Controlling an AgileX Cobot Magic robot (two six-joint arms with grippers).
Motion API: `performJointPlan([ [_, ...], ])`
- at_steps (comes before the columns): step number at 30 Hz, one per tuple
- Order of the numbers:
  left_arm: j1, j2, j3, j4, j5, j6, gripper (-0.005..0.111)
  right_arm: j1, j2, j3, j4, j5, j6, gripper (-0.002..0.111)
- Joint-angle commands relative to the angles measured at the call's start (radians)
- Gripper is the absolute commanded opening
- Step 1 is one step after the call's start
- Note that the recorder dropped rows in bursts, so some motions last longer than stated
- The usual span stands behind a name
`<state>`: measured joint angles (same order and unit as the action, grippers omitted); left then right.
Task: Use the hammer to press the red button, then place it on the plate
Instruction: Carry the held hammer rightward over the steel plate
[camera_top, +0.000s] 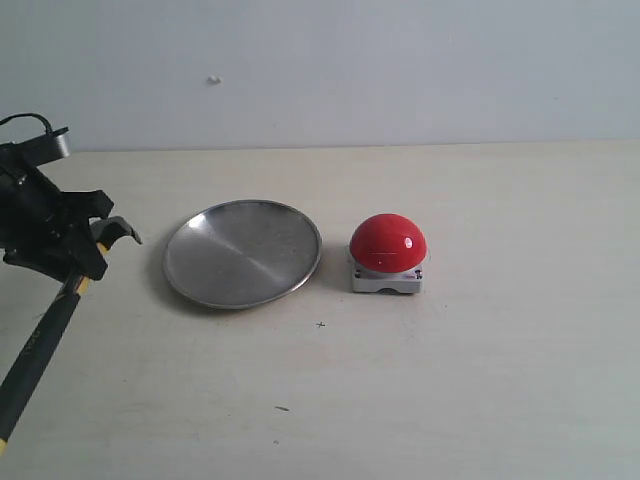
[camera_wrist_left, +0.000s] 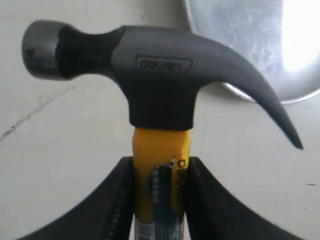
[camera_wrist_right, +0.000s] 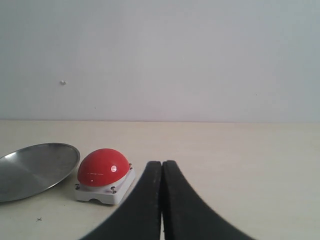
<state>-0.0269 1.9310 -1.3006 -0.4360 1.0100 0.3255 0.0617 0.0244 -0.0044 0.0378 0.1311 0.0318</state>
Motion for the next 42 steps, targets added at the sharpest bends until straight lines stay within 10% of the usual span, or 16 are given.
performJointPlan([
  [1,0.005,-0.023,0.014,-0.055,-0.017,0.026,0.0,-0.006,-0.005,0.004,0.001,-0.001,-0.004,0.0],
  [21,-0.004,-0.157,0.239,-0.714,-0.05,0.486,0.0,-0.006,-0.005,0.004,0.001,-0.001,-0.004,0.0],
  [42,-0.185,-0.162,0.279,-0.989,-0.064,0.64,0.0,-0.006,-0.005,0.004,0.001,-0.007,-0.004,0.0],
])
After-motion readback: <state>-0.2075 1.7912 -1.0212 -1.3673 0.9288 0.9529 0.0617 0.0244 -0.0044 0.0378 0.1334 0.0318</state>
